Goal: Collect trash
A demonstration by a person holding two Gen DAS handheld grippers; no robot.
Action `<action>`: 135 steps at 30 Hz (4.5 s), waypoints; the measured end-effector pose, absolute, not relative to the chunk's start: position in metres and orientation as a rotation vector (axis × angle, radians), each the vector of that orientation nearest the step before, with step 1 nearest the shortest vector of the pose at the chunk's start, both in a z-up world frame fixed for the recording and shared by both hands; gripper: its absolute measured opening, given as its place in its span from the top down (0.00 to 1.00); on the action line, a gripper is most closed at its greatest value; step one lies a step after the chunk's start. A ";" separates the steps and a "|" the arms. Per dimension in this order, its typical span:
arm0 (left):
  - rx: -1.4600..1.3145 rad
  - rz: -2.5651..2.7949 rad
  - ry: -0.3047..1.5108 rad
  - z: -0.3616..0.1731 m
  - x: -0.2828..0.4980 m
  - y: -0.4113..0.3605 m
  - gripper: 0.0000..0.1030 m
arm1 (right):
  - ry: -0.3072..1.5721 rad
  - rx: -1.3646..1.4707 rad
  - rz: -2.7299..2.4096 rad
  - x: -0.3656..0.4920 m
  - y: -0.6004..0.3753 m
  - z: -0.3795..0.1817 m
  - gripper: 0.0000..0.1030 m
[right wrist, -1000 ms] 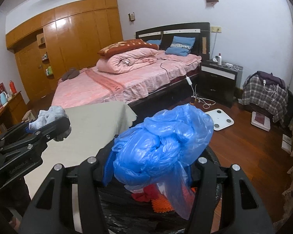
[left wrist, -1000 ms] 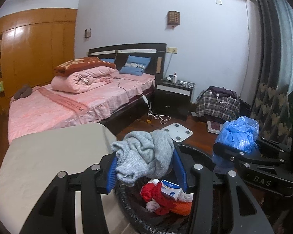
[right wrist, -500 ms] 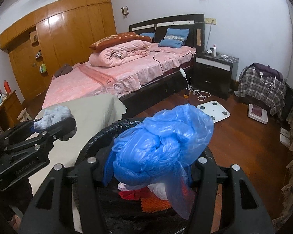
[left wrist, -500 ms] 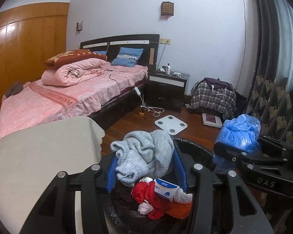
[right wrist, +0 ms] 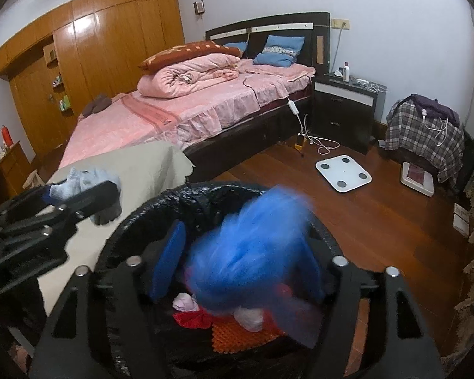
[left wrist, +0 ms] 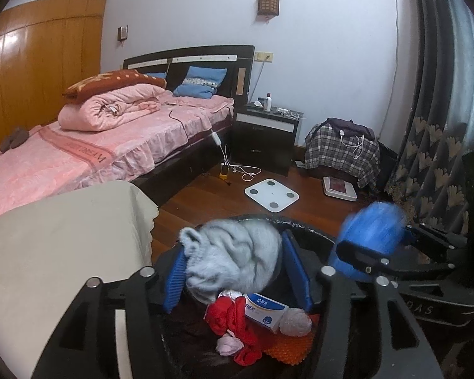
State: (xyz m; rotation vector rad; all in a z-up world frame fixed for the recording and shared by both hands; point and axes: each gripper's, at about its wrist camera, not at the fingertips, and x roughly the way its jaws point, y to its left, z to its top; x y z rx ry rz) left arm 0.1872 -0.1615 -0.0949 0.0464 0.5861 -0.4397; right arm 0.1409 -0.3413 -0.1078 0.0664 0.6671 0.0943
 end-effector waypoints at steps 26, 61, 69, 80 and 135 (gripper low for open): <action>0.017 -0.258 0.528 -0.057 0.153 -0.080 0.06 | 0.626 0.132 0.086 0.102 -0.334 -0.078 0.05; 0.010 -0.150 0.455 -0.002 0.034 -0.015 0.06 | 0.530 0.060 0.212 0.016 -0.245 0.001 0.05; 0.014 -0.143 0.447 0.003 0.027 -0.013 0.06 | 0.525 0.049 0.222 0.015 -0.238 0.005 0.05; 0.024 -0.143 0.437 0.009 0.023 -0.013 0.06 | 0.520 0.050 0.227 0.014 -0.233 0.008 0.05; 0.027 -0.145 0.440 0.010 0.023 -0.010 0.06 | 0.527 0.051 0.232 0.014 -0.227 0.009 0.05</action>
